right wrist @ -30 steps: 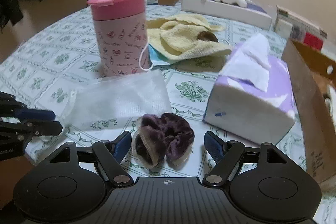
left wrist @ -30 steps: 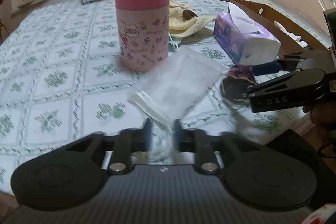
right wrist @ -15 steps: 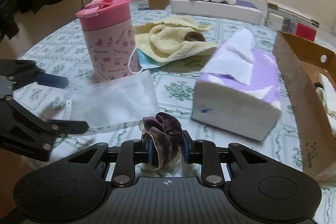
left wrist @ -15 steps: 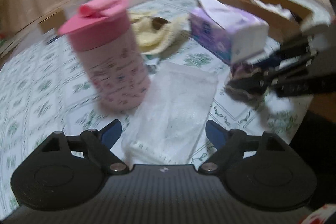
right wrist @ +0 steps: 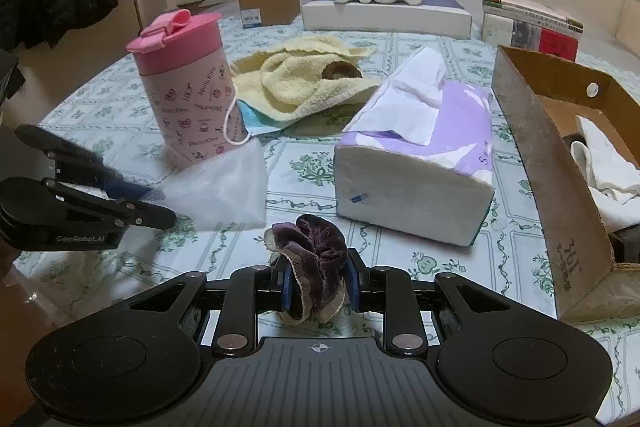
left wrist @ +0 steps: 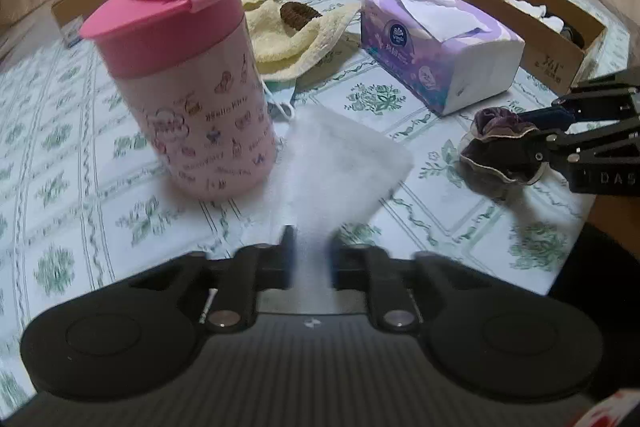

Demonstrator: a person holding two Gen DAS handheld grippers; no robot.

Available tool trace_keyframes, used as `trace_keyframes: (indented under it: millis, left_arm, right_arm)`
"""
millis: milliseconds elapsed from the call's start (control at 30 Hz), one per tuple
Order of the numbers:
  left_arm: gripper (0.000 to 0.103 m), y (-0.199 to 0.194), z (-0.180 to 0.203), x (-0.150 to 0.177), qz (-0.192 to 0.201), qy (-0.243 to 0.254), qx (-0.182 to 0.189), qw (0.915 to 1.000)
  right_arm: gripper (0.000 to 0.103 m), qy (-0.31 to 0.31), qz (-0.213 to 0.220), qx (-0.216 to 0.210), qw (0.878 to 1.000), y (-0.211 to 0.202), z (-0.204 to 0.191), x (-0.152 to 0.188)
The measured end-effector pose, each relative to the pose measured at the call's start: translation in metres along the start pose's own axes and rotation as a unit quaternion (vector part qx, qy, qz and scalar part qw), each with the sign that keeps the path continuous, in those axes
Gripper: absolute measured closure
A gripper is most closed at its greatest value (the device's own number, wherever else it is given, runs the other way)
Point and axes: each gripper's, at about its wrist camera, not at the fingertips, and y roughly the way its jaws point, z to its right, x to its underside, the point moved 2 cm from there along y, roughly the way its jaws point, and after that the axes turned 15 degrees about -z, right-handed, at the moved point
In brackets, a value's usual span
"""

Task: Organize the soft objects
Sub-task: 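Carry the white mask and brown scrunchie over the cardboard box with both grippers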

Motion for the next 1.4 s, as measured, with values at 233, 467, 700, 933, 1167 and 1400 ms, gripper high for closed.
trace_keyframes:
  millis: [233, 467, 700, 933, 1167, 1400]
  left_arm:
    - [0.1, -0.029, 0.016, 0.015, 0.025, -0.082, 0.019, 0.9961]
    - [0.1, -0.062, 0.037, 0.017, 0.06, -0.128, 0.034, 0.9894]
    - [0.1, -0.078, 0.054, 0.011, 0.073, -0.152, 0.039, 0.985]
    - [0.1, -0.086, 0.076, 0.001, 0.082, -0.147, 0.043, 0.9847]
    - [0.1, -0.091, 0.093, -0.009, 0.09, -0.138, 0.048, 0.9852]
    - [0.101, -0.091, 0.103, -0.018, 0.09, -0.133, 0.057, 0.9854]
  right_arm:
    - [0.077, 0.004, 0.017, -0.001, 1.0, -0.021, -0.006, 0.007]
    - [0.077, 0.017, 0.042, 0.004, 0.999, -0.049, -0.004, 0.013]
    - [0.077, 0.036, 0.062, 0.015, 0.997, -0.072, 0.006, 0.023]
    - [0.077, 0.049, 0.076, 0.025, 0.996, -0.09, 0.017, 0.03]
    - [0.077, 0.067, 0.083, 0.036, 0.994, -0.101, 0.031, 0.036]
    - [0.077, 0.084, 0.089, 0.045, 0.991, -0.109, 0.044, 0.04]
